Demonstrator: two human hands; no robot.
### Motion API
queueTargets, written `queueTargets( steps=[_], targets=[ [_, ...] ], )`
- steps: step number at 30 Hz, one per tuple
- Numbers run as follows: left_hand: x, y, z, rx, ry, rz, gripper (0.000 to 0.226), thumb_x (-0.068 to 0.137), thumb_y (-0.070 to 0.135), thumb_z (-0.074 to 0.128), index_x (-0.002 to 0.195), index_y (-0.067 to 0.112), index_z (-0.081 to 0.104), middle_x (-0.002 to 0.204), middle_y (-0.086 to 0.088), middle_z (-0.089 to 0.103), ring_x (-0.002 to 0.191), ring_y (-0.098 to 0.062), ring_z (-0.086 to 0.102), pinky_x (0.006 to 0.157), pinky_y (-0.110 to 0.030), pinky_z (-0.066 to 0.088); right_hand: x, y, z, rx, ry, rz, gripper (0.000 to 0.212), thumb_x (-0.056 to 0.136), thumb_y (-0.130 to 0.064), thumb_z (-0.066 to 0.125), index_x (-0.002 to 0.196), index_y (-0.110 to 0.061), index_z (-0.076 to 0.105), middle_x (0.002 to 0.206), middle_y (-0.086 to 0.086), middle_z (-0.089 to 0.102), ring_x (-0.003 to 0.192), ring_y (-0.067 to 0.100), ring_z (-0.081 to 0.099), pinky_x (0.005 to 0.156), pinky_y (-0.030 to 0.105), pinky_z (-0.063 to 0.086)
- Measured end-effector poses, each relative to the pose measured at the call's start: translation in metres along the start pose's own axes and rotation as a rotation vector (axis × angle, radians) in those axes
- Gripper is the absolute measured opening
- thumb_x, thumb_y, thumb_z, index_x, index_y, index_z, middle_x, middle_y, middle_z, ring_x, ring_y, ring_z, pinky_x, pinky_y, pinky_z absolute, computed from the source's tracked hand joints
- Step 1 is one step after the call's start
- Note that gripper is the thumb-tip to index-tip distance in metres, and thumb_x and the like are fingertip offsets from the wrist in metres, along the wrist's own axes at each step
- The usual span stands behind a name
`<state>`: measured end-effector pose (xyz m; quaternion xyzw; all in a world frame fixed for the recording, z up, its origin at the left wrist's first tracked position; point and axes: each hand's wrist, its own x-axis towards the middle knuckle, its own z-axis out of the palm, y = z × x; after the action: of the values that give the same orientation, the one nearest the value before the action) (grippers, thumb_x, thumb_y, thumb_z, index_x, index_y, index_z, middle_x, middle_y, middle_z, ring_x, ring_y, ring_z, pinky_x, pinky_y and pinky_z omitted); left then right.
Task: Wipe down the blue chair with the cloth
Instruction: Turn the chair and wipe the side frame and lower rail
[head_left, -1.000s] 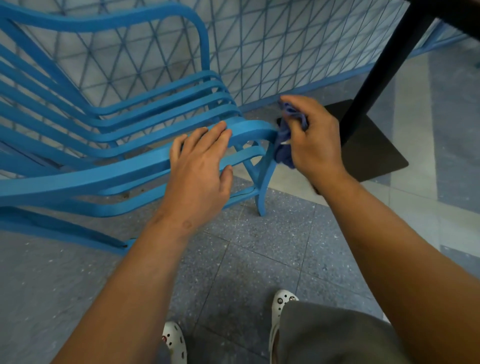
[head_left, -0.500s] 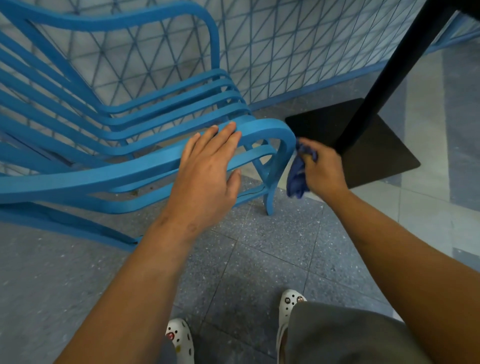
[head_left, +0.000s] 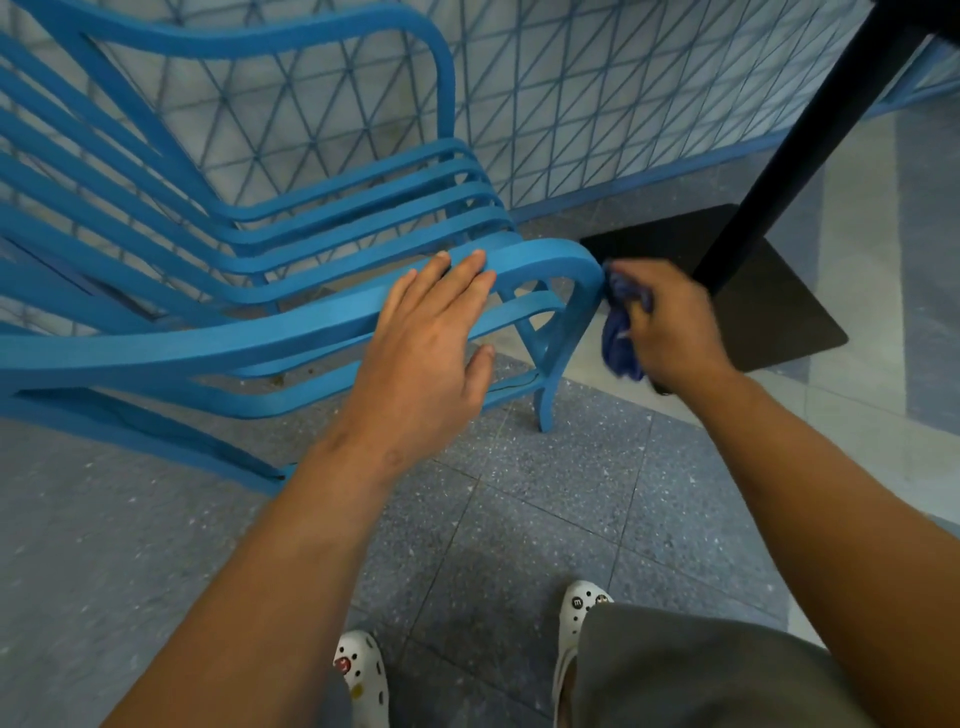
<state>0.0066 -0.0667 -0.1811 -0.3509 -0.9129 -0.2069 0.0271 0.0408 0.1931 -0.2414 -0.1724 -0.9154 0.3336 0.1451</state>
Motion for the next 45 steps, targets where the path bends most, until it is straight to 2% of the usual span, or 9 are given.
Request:
queueTargets(
  steps=[3,10,14,19,25,32,36,41,45],
  targets=[
    [-0.01,0.002,-0.003,-0.023,0.005,-0.002,0.059,0.099,0.023,0.058,0.153,0.011,0.039,0.164,-0.003,0.029,0.155,-0.022,0.015,0.127,-0.047,0.01,0.017,-0.036,-0.019,0.076,0.246,-0.18,0.04,0.097,-0.009,0.059,0.137,-0.012,0.059,0.13,0.001,0.062,0.118,0.01,0.055,0.1,0.011,0.037],
    [-0.054,-0.013,-0.022,-0.077,-0.054,0.027,0.052,0.097,0.022,0.062,0.146,0.012,0.051,0.148,-0.002,0.052,0.141,-0.02,0.042,0.119,-0.042,0.035,0.006,-0.098,0.017,-0.112,0.149,-0.455,0.029,0.083,-0.006,0.052,0.104,-0.01,0.072,0.103,0.009,0.07,0.095,0.022,0.052,0.081,0.028,0.035],
    [-0.084,-0.041,-0.041,-0.093,-0.138,-0.051,0.049,0.1,0.032,0.058,0.147,0.023,0.049,0.146,0.008,0.054,0.133,-0.009,0.048,0.113,-0.031,0.039,-0.019,-0.138,0.045,-0.14,0.095,-0.505,0.024,0.088,-0.014,0.056,0.108,-0.013,0.07,0.108,0.007,0.068,0.1,0.034,0.056,0.087,0.046,0.043],
    [-0.113,-0.071,-0.062,-0.093,-0.13,-0.122,0.047,0.098,0.033,0.06,0.143,0.022,0.053,0.14,0.007,0.058,0.129,-0.009,0.051,0.109,-0.031,0.041,-0.059,-0.198,0.087,-0.157,-0.008,-0.572,0.04,0.095,-0.039,0.045,0.117,-0.013,0.066,0.121,0.003,0.06,0.109,0.028,0.047,0.091,0.043,0.037],
    [-0.158,-0.097,-0.077,-0.053,-0.144,-0.283,0.048,0.097,0.036,0.061,0.144,0.025,0.054,0.142,0.006,0.058,0.13,-0.011,0.053,0.11,-0.029,0.041,-0.074,-0.226,0.126,-0.22,-0.038,-0.744,0.043,0.093,-0.017,0.061,0.135,-0.009,0.058,0.135,0.008,0.056,0.112,0.033,0.047,0.086,0.044,0.035],
    [-0.193,-0.125,-0.09,-0.112,0.012,-0.601,0.044,0.095,0.036,0.064,0.138,0.025,0.06,0.131,0.01,0.065,0.109,-0.008,0.062,0.099,-0.034,0.051,-0.074,-0.236,0.134,-0.004,0.01,-0.851,0.036,0.087,-0.006,0.068,0.123,-0.009,0.069,0.121,0.009,0.067,0.099,0.038,0.061,0.082,0.049,0.051],
    [-0.188,-0.134,-0.09,-0.235,0.241,-0.792,0.051,0.093,0.043,0.066,0.139,0.022,0.057,0.122,0.012,0.066,0.099,-0.01,0.065,0.089,-0.032,0.053,-0.115,-0.236,0.134,0.173,-0.167,-0.784,0.036,0.092,-0.02,0.051,0.119,-0.007,0.072,0.116,0.01,0.069,0.101,0.034,0.063,0.089,0.04,0.052],
    [-0.185,-0.142,-0.079,-0.392,0.382,-0.855,0.061,0.098,0.039,0.06,0.153,0.024,0.038,0.131,0.012,0.058,0.096,-0.003,0.062,0.09,-0.031,0.054,-0.128,-0.241,0.166,0.348,-0.28,-0.313,0.033,0.093,-0.004,0.063,0.125,-0.012,0.068,0.113,-0.008,0.064,0.101,0.001,0.054,0.089,0.007,0.042],
    [-0.178,-0.147,-0.079,-0.417,0.382,-0.704,0.054,0.1,0.009,0.049,0.144,0.039,0.04,0.114,0.042,0.051,0.097,0.021,0.054,0.084,-0.005,0.045,-0.135,-0.267,0.201,0.504,-0.22,-0.229,0.035,0.091,-0.002,0.064,0.123,-0.011,0.071,0.119,0.0,0.071,0.109,0.011,0.064,0.098,0.023,0.049]
  ],
)
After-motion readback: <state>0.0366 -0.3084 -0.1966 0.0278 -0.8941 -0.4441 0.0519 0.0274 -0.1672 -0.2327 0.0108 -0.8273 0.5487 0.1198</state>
